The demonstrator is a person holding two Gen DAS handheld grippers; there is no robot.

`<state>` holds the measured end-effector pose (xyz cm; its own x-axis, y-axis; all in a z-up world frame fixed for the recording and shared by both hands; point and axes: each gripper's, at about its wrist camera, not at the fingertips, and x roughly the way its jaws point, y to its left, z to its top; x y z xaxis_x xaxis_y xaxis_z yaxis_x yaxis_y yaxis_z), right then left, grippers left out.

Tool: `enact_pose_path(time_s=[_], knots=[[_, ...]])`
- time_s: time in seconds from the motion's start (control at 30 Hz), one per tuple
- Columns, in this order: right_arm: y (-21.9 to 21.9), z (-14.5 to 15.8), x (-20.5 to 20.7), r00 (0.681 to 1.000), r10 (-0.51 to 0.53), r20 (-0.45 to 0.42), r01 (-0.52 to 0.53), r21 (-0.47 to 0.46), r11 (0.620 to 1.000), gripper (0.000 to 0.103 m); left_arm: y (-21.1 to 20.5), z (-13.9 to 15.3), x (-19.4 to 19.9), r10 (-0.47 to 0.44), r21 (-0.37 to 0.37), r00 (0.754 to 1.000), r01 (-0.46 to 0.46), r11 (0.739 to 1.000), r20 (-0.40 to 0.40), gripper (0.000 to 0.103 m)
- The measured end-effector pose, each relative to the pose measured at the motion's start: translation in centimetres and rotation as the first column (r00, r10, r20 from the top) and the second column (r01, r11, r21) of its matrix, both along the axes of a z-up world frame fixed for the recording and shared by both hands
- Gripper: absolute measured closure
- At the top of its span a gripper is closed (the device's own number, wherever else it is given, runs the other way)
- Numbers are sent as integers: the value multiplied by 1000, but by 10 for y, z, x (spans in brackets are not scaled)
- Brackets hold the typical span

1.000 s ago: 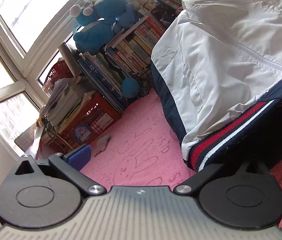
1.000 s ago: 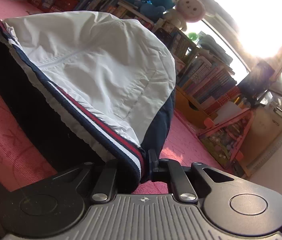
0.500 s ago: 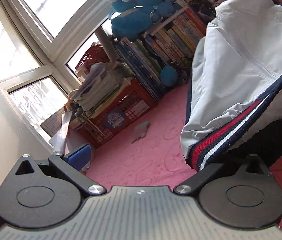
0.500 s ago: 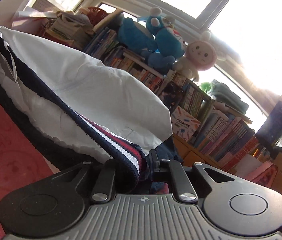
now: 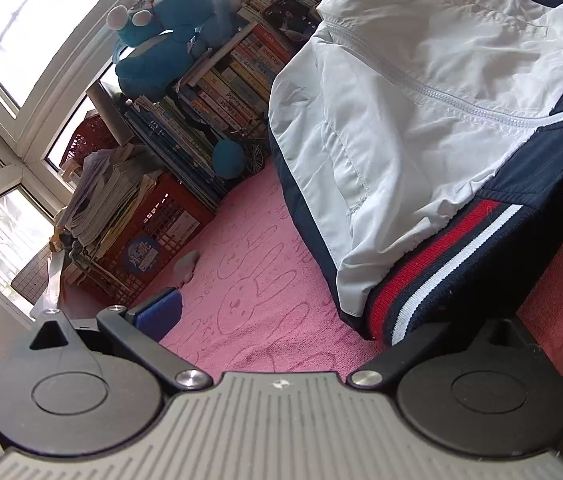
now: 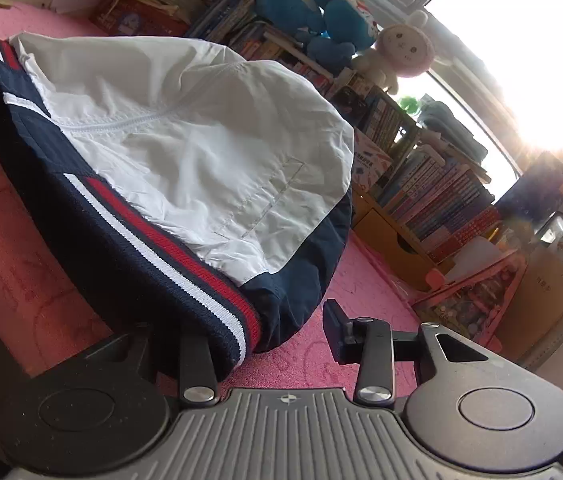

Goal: Fold clothes

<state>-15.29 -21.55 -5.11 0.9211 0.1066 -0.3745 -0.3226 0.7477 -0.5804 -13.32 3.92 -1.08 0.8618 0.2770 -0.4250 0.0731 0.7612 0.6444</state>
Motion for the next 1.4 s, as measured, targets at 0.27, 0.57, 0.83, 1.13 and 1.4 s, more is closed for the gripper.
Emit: enact_pose_path(time_s=[0.27, 0.57, 0.83, 1.13, 1.4], knots=[[-47, 47, -1, 951, 136, -278, -25, 369, 929, 22, 36, 43, -27, -319, -472, 946, 254, 844, -62, 0], [-26, 106, 100, 975, 139, -174, -16, 569, 822, 8, 58, 85, 32, -164, -657, 975, 223, 720, 152, 0], [55, 146, 233, 981, 114, -155, 14, 651, 759, 6, 30, 22, 106, 9, -761, 999, -33, 648, -36, 0], [120, 100, 294, 937, 47, -345, 163, 554, 816, 40, 25, -14, 97, 37, -707, 994, -100, 700, -104, 0], [97, 32, 251, 891, -19, -455, 227, 407, 885, 66, 25, -16, 96, 0, -730, 997, -61, 680, -83, 0]])
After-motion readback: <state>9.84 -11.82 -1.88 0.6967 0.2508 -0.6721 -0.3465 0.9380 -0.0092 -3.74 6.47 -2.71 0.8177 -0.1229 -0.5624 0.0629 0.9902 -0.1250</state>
